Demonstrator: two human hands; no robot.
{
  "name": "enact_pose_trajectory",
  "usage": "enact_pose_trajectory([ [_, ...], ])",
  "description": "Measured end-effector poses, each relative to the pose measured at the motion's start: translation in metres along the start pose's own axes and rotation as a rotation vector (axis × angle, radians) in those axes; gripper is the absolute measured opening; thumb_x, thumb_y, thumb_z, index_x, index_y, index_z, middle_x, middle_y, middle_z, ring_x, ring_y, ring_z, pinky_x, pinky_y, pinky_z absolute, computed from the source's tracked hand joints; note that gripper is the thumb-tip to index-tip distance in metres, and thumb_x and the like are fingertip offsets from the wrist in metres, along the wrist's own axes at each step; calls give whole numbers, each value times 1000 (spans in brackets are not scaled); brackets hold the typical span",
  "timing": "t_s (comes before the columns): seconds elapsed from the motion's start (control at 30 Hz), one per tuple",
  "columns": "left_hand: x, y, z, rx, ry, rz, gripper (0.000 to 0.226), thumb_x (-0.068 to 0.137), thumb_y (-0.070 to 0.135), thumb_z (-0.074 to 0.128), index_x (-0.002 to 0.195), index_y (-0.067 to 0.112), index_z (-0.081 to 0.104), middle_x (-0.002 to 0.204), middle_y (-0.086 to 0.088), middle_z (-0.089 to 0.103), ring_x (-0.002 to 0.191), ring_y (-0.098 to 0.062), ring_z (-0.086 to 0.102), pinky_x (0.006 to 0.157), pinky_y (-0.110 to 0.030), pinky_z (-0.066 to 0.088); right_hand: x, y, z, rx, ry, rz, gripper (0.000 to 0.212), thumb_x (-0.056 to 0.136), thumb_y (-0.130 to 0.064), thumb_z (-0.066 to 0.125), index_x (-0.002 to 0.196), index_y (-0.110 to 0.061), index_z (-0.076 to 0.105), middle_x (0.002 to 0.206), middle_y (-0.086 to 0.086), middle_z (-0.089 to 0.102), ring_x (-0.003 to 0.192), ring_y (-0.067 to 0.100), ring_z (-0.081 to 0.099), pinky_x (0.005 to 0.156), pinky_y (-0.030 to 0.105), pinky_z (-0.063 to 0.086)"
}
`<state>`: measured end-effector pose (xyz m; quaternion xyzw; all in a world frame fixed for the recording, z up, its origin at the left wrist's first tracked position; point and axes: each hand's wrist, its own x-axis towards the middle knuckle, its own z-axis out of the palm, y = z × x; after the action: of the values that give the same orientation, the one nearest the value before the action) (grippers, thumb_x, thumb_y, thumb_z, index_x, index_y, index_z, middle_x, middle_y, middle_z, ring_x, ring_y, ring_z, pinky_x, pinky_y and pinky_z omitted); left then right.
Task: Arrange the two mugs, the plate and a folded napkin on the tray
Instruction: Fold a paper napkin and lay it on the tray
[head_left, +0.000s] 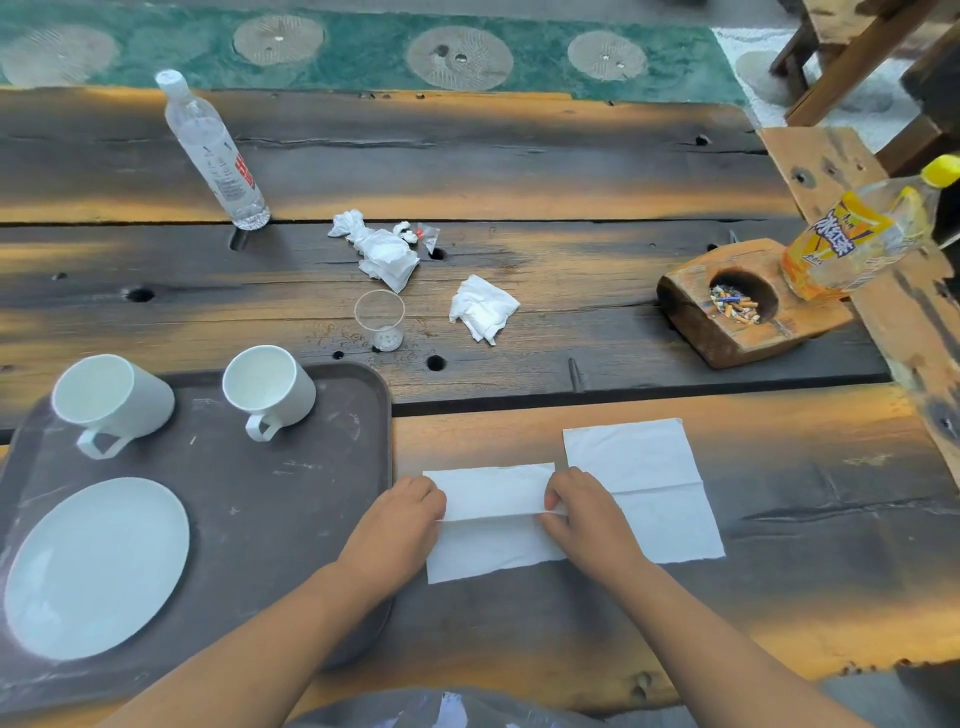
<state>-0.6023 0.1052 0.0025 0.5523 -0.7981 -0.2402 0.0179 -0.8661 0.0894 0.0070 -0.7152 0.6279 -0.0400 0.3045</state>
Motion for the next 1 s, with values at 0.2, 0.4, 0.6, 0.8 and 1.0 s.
enact_pose_trajectory([
  [0.2, -23, -1, -14, -223, 78, -130, 3, 90, 9, 49, 89, 11, 52, 87, -2, 58, 83, -23, 52, 72, -37, 47, -15, -14, -1, 122, 23, 25, 7, 88, -19, 63, 86, -21, 56, 89, -10, 64, 85, 12, 59, 72, 27, 47],
  [0.4, -40, -3, -25, -492, 112, -253, 14, 87, 13, 57, 82, 24, 51, 88, 8, 69, 71, -15, 60, 70, -37, 51, -29, -29, 0, 263, 95, 53, 21, 89, -20, 69, 78, -30, 54, 83, -15, 68, 83, 0, 62, 65, 15, 42],
  [0.6, -63, -13, -31, -708, 112, -321, 8, 85, 19, 57, 80, 22, 51, 87, 12, 73, 73, -14, 62, 71, -35, 50, -41, -52, 7, 427, 137, 93, 24, 87, -22, 73, 73, -28, 54, 80, -16, 69, 80, -1, 64, 64, 14, 43],
  [0.8, -88, -39, -36, -773, 142, -415, 8, 79, 25, 53, 74, 27, 48, 61, 12, 50, 55, -5, 40, 59, -31, 35, -41, -79, 27, 502, 139, 91, 23, 89, -26, 72, 73, -27, 56, 65, -15, 61, 57, 0, 52, 54, 14, 40],
  [1.0, -116, -73, -49, -831, 143, -500, 7, 77, 29, 51, 73, 26, 46, 59, 18, 49, 54, -1, 39, 57, -26, 33, -26, -121, 56, 573, 75, 117, 21, 89, -20, 72, 74, -22, 58, 60, -14, 53, 55, 0, 45, 53, 15, 37],
])
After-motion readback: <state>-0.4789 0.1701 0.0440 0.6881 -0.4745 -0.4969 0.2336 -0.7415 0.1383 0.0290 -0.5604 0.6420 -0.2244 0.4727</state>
